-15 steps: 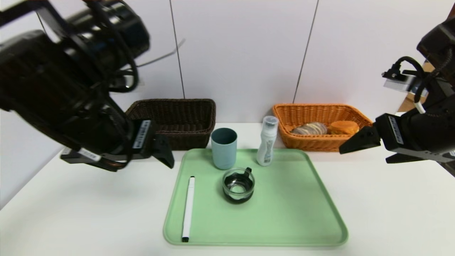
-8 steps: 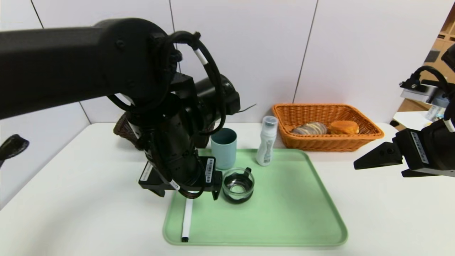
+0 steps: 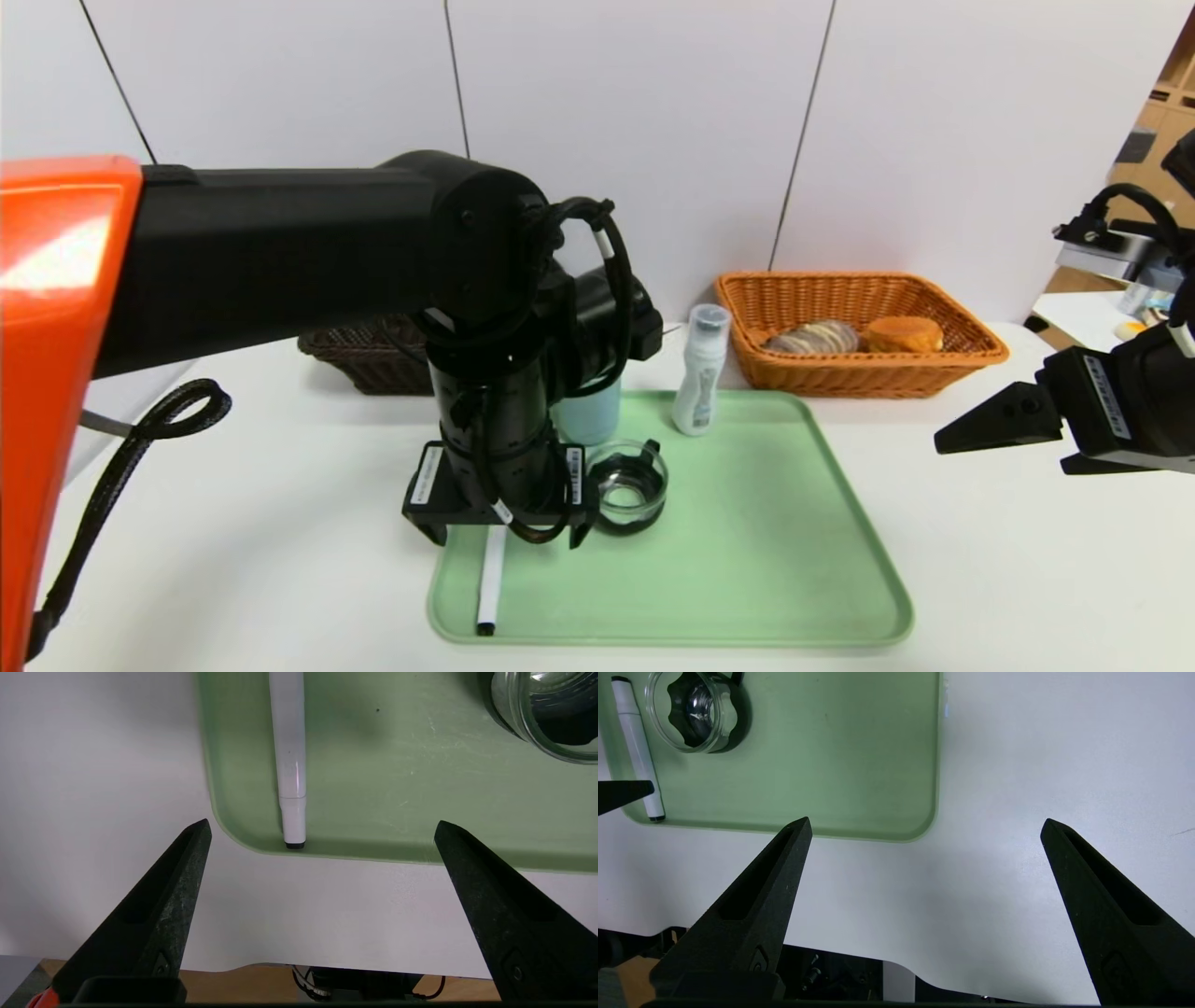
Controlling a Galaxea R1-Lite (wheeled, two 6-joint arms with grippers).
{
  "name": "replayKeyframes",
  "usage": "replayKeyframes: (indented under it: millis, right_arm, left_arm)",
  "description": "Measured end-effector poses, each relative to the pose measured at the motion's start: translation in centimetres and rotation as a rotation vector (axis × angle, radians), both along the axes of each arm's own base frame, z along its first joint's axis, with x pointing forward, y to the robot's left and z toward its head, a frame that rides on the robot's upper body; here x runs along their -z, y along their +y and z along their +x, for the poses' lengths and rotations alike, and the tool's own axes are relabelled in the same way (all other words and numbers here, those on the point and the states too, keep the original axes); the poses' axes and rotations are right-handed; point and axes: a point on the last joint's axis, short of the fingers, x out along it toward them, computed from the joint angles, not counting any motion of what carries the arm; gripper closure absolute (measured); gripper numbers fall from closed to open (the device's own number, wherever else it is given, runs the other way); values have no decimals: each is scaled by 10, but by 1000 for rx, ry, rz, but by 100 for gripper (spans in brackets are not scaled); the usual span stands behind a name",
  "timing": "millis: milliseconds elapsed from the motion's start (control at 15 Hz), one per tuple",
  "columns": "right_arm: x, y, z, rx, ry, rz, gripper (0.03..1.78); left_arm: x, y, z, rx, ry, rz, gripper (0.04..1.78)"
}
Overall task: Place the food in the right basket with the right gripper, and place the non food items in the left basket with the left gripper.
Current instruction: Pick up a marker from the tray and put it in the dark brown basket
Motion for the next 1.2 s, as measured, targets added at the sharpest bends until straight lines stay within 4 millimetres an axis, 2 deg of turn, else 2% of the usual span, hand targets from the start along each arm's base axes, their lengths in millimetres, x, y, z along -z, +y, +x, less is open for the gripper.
replayKeyframes:
  millis: [600,1000,1200]
  right_arm:
    - [3,-4,-3,11,8,-3,12]
    - [1,-4,-3,10,-16,5,12]
    - [1,-3,-2,10,-14,4,11]
  left_arm:
    - [13,-4,9,-6,57,-26,13]
    - [35,3,25,-44,78,-9,13]
    - [41,4,27,-45,101,-29,13]
